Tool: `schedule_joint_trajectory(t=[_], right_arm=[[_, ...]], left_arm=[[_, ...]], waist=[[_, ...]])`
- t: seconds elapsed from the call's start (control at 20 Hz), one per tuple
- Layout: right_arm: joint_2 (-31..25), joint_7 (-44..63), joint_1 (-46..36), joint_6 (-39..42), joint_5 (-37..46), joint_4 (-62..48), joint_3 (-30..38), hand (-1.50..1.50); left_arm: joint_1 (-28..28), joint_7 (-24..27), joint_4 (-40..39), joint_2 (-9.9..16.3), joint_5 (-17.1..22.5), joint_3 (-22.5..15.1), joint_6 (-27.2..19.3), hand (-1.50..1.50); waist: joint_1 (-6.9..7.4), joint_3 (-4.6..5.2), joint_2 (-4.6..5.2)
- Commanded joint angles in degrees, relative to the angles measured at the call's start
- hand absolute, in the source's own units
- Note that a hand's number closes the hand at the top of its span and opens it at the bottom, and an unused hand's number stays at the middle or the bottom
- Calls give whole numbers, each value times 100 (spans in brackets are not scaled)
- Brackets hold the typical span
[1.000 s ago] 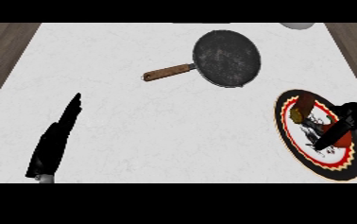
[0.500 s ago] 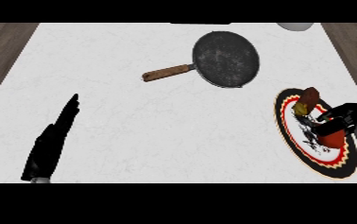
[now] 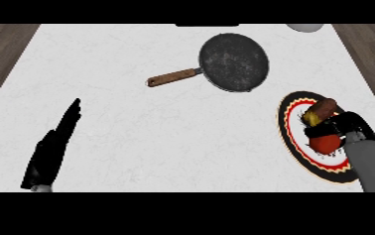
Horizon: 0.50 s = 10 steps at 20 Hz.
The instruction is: Pick the bell pepper from the plate and place it in the pan
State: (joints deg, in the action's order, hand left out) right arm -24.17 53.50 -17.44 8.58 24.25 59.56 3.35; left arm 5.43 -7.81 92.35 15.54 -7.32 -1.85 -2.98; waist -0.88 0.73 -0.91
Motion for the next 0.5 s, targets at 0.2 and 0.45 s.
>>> schedule_joint_trajectory(t=[0.2, 0.45], right_arm=[[777, 2137, 164, -2117, 2135, 1208, -861, 150], [307, 2325, -263, -2039, 3990, 2101, -1441, 150]], left_arm=[[62, -8, -72, -83, 2, 28, -73, 0], [76, -12, -58, -24, -3, 23, -6, 0]], waist=[[-121, -11, -48], [-84, -15, -68]])
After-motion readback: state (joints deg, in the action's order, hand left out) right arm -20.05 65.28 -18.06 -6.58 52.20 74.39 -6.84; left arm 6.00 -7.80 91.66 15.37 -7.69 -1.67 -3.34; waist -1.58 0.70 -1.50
